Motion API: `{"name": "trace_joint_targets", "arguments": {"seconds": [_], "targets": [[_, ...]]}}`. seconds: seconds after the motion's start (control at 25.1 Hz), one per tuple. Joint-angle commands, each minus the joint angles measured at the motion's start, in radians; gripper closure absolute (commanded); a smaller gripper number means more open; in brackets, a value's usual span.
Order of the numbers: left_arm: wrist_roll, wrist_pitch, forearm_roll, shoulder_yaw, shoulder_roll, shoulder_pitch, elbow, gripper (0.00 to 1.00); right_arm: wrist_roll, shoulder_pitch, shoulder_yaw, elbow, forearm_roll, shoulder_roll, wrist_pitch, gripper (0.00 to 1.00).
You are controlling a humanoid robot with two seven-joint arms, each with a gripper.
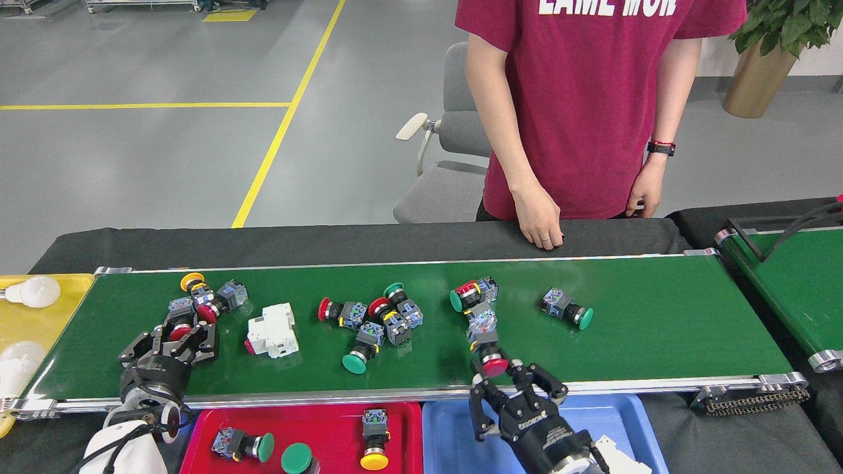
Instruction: Pick switch part from conveyor to tray
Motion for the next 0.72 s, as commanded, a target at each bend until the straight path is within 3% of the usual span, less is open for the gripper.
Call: {"name": "trace_joint_targets", "arguments": {"seconds": [0.0, 0.08, 0.28, 0.32, 0.36, 0.4, 0.44, 0.48, 0.52, 0.6, 0.64, 0.68], "targets": [[0.02, -0.04, 0.007, -0.002, 0.011, 0.006, -0.038, 0.93, 0.0, 0.0, 0.02, -0.019, -0.002, 0.002, -0.095, 0.81], [0.02, -0.141, 0.018, 0.0, 0.015, 0.065, -0.147, 0.93, 0.002, 0.002, 0.076, -0.017, -0.001, 0.003, -0.104, 0.77], [0.013, -0.483, 0.056, 0.013, 0.049, 0.346, -0.492, 0.9, 0.04, 0.02, 0.197, -0.017, -0.002, 0.009, -0.097, 0.65], [0.011, -0.529, 0.065, 0.012, 0.052, 0.409, -0.549, 0.9, 0.049, 0.031, 0.21, -0.017, -0.002, 0.012, -0.095, 0.45], [0.011, -0.564, 0.071, 0.012, 0.052, 0.464, -0.587, 0.89, 0.064, 0.04, 0.211, -0.017, -0.002, 0.02, -0.095, 0.15], [0.01, -0.593, 0.074, 0.01, 0.052, 0.513, -0.626, 0.88, 0.087, 0.046, 0.211, -0.02, -0.002, 0.032, -0.095, 0.02], [0.01, -0.615, 0.078, 0.01, 0.051, 0.555, -0.656, 0.85, 0.107, 0.049, 0.21, -0.022, -0.002, 0.04, -0.095, 0.02], [0.01, -0.617, 0.079, 0.009, 0.049, 0.595, -0.682, 0.76, 0.121, 0.051, 0.21, -0.024, -0.004, 0.043, -0.095, 0.02], [0.01, -0.617, 0.079, 0.009, 0.043, 0.621, -0.705, 0.58, 0.124, 0.051, 0.21, -0.028, -0.004, 0.045, -0.095, 0.02], [0.008, -0.617, 0.079, 0.012, 0.04, 0.651, -0.748, 0.08, 0.124, 0.052, 0.21, -0.042, -0.015, 0.043, -0.095, 0.02], [0.01, -0.617, 0.09, 0.013, 0.037, 0.658, -0.767, 0.0, 0.124, 0.052, 0.208, -0.05, -0.015, 0.043, -0.095, 0.02], [0.01, -0.617, 0.11, 0.013, 0.035, 0.661, -0.774, 0.0, 0.124, 0.052, 0.208, -0.063, -0.018, 0.045, -0.095, 0.02]]}}
